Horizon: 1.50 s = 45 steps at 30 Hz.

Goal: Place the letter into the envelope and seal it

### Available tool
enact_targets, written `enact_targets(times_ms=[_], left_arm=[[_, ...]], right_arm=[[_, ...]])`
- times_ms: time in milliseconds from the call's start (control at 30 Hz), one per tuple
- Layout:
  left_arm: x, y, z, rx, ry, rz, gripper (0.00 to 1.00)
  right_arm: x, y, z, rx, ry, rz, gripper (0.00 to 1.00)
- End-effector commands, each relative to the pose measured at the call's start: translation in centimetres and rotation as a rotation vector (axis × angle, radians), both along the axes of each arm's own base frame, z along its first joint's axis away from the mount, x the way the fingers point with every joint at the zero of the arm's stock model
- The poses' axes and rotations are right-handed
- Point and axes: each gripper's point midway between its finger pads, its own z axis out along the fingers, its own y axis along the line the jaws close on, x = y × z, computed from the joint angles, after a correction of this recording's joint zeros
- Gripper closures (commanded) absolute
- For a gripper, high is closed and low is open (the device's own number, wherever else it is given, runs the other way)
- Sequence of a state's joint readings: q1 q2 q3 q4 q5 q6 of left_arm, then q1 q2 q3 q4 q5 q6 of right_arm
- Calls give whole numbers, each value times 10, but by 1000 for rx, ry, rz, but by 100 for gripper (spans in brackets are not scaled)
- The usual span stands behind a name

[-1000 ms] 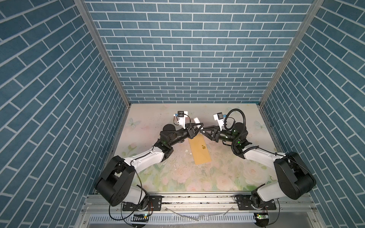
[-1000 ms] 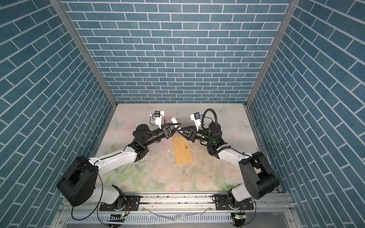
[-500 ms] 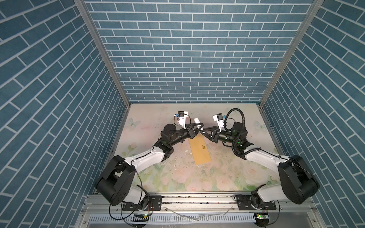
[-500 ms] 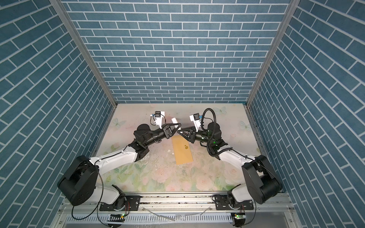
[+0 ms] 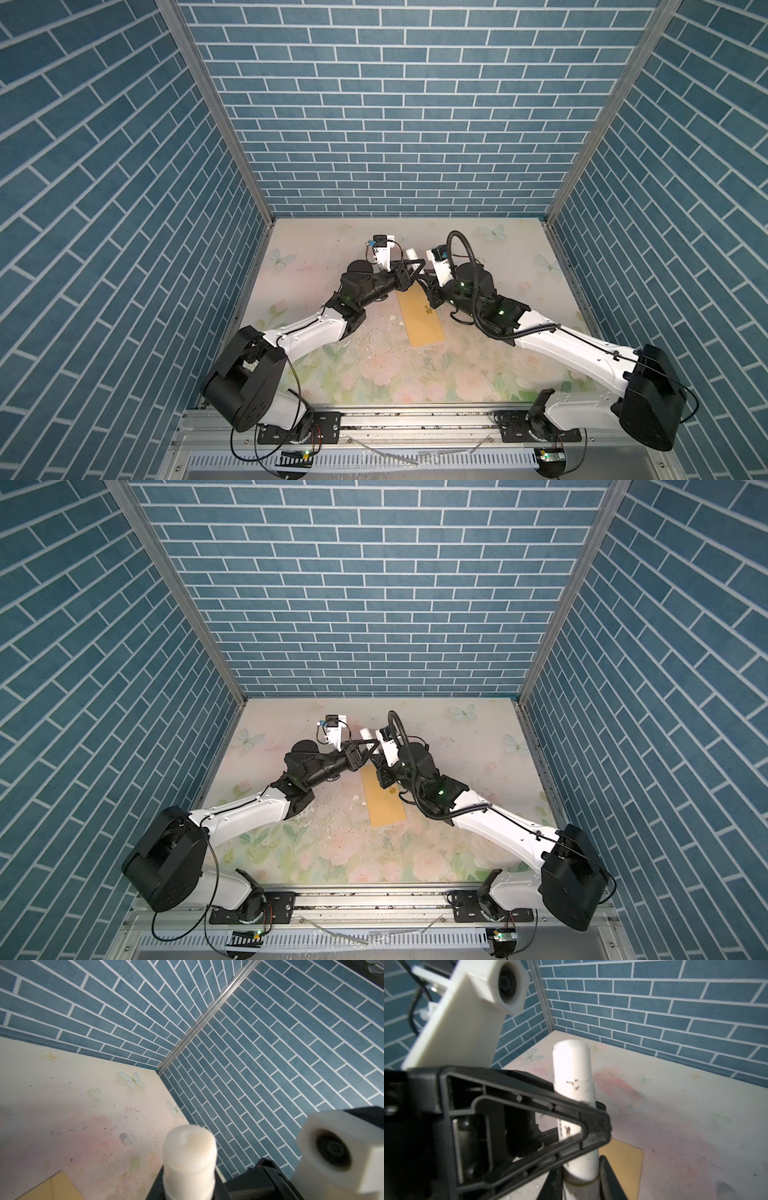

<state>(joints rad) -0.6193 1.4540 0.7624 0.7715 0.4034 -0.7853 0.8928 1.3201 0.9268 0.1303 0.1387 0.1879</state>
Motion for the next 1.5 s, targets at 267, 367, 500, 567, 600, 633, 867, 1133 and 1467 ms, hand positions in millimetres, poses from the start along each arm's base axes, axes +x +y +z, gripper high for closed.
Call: enact_targets(times_ms=[267, 367, 500, 567, 600, 633, 867, 1133, 1467], left_arm=[[2, -5, -3, 14, -15, 3, 100], [2, -5, -1, 18, -20, -3, 100], [1, -7, 4, 11, -23, -30, 100], [-1, -6, 8, -5, -24, -46, 100], [-1, -6, 11, -15, -28, -54, 100], [-3, -5, 13, -21, -31, -64, 100], [-12, -7, 28, -44, -57, -119, 100], [-15, -10, 37, -96, -53, -150, 100], [-16, -9, 36, -100, -52, -149, 100]], right_arm=[[35, -13, -1, -393, -226, -305, 100], [26, -7, 2, -321, -199, -226, 95], [5, -3, 7, -142, -101, -32, 65], [-7, -5, 8, -37, -19, 81, 52], [-10, -8, 8, 7, 10, 114, 47], [-16, -10, 8, 53, 42, 158, 43], [-37, -17, 5, 243, 204, 362, 35], [-33, -13, 9, 368, 250, 429, 54], [-25, -9, 13, 401, 252, 424, 80]])
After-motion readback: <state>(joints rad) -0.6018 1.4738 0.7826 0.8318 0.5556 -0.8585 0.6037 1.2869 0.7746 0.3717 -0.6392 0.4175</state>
